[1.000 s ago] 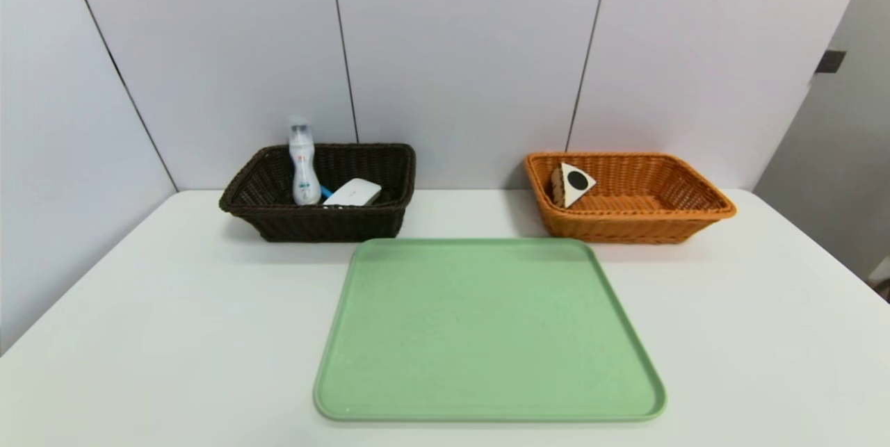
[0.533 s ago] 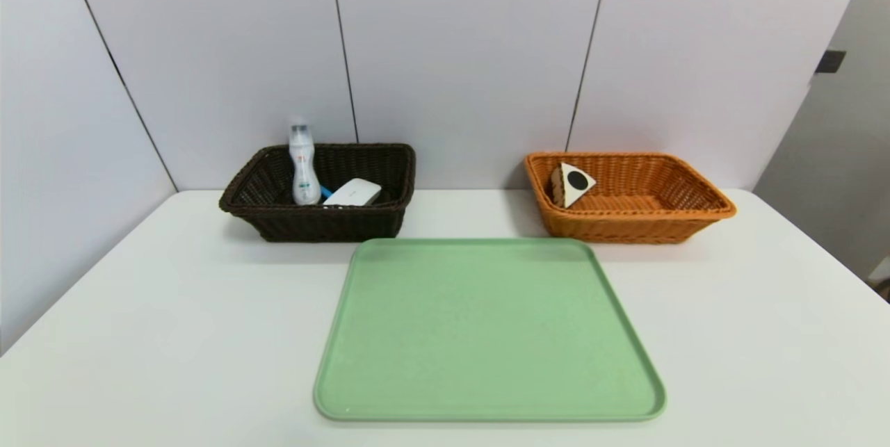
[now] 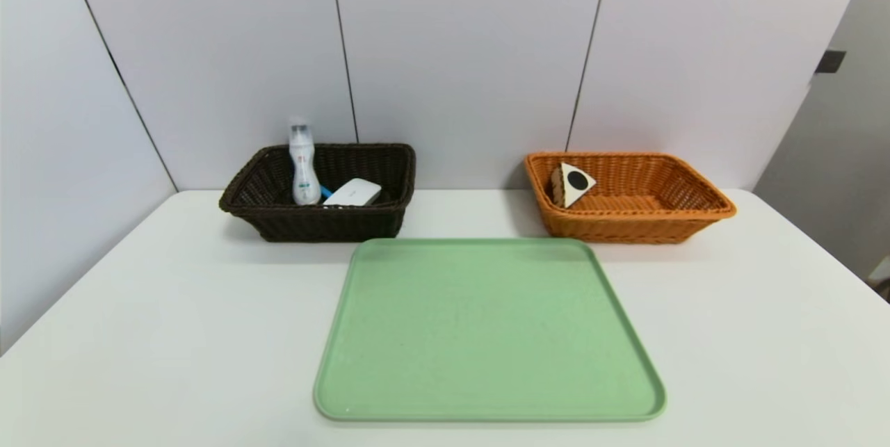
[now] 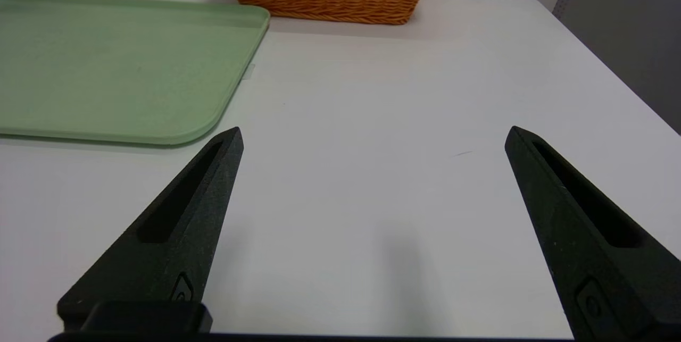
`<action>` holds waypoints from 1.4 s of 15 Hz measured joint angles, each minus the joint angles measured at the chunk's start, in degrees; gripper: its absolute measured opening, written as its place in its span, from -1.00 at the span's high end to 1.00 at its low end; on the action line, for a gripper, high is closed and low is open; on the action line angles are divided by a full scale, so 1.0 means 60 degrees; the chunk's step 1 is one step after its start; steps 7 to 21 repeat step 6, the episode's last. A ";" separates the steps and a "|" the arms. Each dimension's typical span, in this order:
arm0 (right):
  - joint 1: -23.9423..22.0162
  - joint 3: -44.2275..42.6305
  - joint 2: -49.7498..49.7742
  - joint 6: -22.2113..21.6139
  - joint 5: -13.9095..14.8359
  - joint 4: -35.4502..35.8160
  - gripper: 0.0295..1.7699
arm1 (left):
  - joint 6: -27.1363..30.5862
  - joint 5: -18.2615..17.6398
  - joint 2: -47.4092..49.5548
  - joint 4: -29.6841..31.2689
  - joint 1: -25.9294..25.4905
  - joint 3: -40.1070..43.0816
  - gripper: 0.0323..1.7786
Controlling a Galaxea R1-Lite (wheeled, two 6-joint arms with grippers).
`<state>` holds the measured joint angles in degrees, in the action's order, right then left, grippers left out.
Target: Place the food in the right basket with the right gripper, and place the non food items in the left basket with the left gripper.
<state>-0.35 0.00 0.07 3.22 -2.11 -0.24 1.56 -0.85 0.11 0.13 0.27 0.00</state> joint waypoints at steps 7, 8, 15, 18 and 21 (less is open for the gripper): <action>0.0000 0.0000 0.0000 -0.0010 0.0063 -0.0004 -0.92 | -0.0055 -0.0004 -0.0002 0.0000 0.0000 0.0000 -0.90; 0.0000 0.0000 0.0000 -0.0010 0.0063 -0.0004 -0.92 | -0.0055 -0.0004 -0.0002 0.0000 0.0000 0.0000 -0.90; 0.0000 0.0000 0.0000 -0.0010 0.0063 -0.0004 -0.92 | -0.0055 -0.0004 -0.0002 0.0000 0.0000 0.0000 -0.90; 0.0000 0.0000 0.0000 -0.0010 0.0063 -0.0004 -0.92 | -0.0055 -0.0004 -0.0002 0.0000 0.0000 0.0000 -0.90; 0.0000 0.0000 0.0000 -0.0010 0.0063 -0.0004 -0.92 | -0.0055 -0.0004 -0.0002 0.0000 0.0000 0.0000 -0.90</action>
